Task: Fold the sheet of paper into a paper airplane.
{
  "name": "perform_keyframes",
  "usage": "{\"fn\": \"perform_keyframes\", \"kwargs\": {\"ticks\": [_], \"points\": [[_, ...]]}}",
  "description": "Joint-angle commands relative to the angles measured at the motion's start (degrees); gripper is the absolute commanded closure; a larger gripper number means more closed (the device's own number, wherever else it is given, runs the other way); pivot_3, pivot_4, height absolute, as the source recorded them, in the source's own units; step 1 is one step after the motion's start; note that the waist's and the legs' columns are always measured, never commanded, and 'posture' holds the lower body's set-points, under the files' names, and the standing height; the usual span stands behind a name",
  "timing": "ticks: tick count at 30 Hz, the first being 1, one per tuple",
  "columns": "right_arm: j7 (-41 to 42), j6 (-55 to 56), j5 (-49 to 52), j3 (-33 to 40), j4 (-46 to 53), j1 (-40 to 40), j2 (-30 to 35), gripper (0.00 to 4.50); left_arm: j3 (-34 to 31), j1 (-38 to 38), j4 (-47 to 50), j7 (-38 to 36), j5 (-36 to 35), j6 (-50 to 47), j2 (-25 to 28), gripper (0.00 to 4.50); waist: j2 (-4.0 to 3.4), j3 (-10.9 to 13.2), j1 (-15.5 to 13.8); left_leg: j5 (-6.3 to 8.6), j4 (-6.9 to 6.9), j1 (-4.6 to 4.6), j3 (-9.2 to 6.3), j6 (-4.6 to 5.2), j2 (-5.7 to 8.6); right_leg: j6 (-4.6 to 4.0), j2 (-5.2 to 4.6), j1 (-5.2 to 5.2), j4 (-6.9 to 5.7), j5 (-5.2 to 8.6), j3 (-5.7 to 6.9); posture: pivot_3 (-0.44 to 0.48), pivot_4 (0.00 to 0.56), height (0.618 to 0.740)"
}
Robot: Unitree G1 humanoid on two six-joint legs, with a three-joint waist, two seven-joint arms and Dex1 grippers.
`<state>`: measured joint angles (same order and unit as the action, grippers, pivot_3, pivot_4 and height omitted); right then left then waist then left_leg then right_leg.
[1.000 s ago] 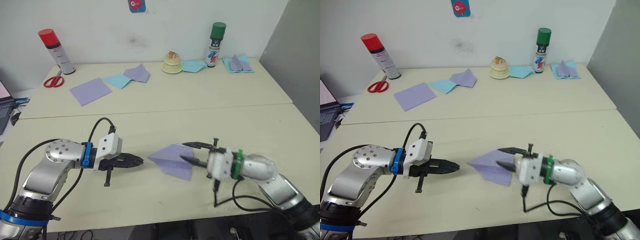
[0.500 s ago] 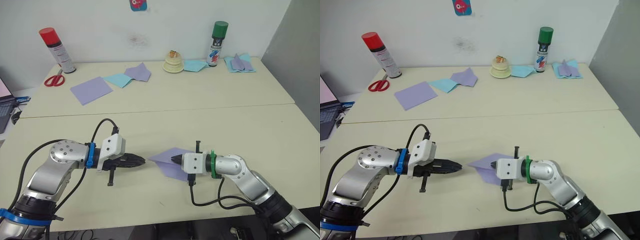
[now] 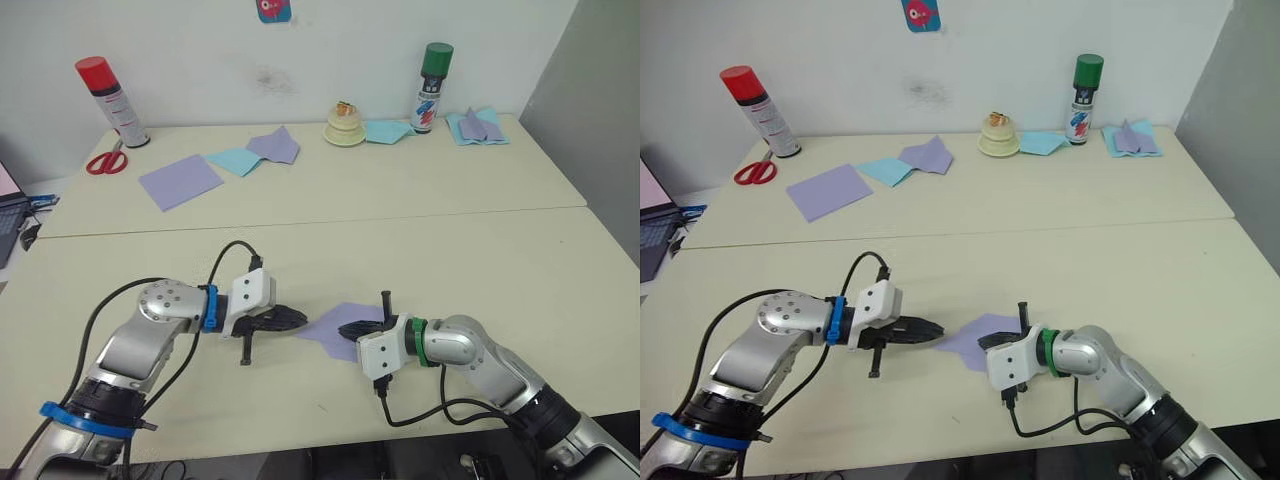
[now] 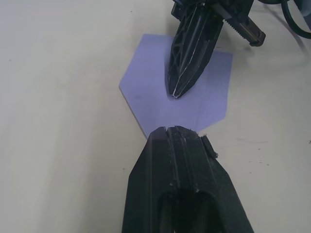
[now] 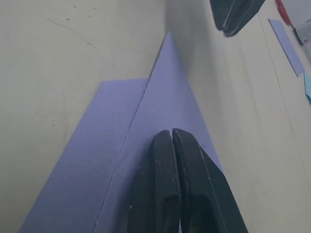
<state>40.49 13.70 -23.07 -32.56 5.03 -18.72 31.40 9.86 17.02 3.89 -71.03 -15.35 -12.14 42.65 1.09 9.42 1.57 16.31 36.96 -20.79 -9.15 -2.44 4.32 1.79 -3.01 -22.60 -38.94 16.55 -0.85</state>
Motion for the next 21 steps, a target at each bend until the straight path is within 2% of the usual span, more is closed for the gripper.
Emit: {"fn": "perform_keyframes", "kwargs": {"ticks": [1, 5, 12, 17, 21], "points": [[0.4, 0.6, -1.4, -0.1, -0.9, 0.5, -0.1, 4.43, 1.9, 1.1, -3.8, 0.4, 2.3, 3.1, -2.0, 4.5, 0.01, 0.0, 0.0, -0.01, 0.0, 0.0, -0.01, -0.01, 0.0, 0.0, 0.0, 0.0, -0.01, 0.0, 0.01, 0.0, 0.15, 0.74], [0.6, 1.1, -1.5, 0.3, -1.1, 0.4, -0.1, 4.43, 3.6, 1.5, -9.4, 1.1, 4.6, 5.9, -4.8, 4.5, 0.01, 0.0, 0.0, 0.0, 0.01, 0.01, -0.01, -0.01, 0.0, 0.0, 0.0, 0.01, -0.02, 0.0, 0.01, 0.0, 0.15, 0.74], [-0.9, 0.6, 0.3, 2.3, 0.4, 1.3, -1.2, 4.43, 5.0, 0.7, -13.2, 0.3, 6.5, 8.5, -5.9, 4.5, 0.02, 0.0, 0.0, 0.03, 0.04, 0.13, -0.03, 0.06, 0.01, 0.0, -0.01, 0.19, -0.01, 0.0, 0.02, 0.0, 0.15, 0.74], [0.6, -8.4, 10.7, 9.7, 8.6, 6.3, -2.4, 4.43, 5.7, -0.2, -13.7, 0.4, 7.1, 9.6, -6.1, 4.5, 0.01, -0.1, 0.0, 0.06, 0.03, 0.2, -0.05, 0.1, 0.01, 0.01, -0.01, 0.27, 0.01, 0.0, 0.02, 0.0, 0.15, 0.74], [3.1, -27.1, 24.0, 19.2, 19.2, 12.4, -2.3, 3.16, 6.2, -0.3, -14.2, 0.8, 7.7, 11.1, -6.6, 4.5, -0.03, -0.1, -0.2, 0.06, 0.03, 0.2, -0.08, 0.11, 0.02, 0.01, -0.03, 0.3, 0.03, 0.0, 0.02, 0.0, 0.15, 0.74]]}}
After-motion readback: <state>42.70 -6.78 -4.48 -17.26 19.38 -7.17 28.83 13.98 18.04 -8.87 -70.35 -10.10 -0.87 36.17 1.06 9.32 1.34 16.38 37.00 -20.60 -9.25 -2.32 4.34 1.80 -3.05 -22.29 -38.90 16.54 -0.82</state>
